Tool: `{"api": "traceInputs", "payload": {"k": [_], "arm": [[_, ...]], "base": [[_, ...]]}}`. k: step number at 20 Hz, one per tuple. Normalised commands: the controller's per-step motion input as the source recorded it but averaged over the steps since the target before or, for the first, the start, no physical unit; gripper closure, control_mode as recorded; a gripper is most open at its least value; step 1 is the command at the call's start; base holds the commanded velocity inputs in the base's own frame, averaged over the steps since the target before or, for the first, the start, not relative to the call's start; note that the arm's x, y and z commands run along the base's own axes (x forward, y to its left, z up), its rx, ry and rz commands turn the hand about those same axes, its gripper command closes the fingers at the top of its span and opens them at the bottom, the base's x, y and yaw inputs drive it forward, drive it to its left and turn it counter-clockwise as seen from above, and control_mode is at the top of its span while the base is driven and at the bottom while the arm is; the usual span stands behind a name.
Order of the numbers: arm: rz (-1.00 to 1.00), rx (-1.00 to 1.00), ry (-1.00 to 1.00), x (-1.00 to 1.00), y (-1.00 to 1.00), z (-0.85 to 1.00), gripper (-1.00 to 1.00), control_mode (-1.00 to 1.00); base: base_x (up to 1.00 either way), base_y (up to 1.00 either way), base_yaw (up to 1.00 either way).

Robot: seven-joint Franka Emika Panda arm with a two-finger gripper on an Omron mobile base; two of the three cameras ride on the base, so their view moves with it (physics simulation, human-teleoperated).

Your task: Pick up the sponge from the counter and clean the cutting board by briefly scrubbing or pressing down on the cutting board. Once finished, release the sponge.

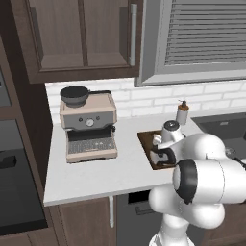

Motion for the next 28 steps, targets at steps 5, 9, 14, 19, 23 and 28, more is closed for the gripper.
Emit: {"api": "traceInputs", "payload": {"k": [5,9,14,19,23,28], "arm": [[0.00,0.00,0.00,0.01,0.47,0.00,1.00,-1.00],[0.00,0.01,0.00,0.10,0.34,0.00,1.00,-1.00],[0.00,0.00,0.00,0.00,0.03,0.00,1.00,-1.00],[0.00,0.00,0.00,-0.15,-0.43,0.00,1.00,-1.00],[-0.01,0.00,0.00,-0.32,-0.70,0.00,1.00,-1.00],[-0.02,0.00,0.00,-0.15,-0.58,0.00,1.00,-1.00]], "base": [[0.00,0.00,0.00],[0.00,0.00,0.00],[0.00,0.00,0.00],[0.00,0.00,0.00],[0.00,0.00,0.00],[0.00,0.00,0.00]]}}
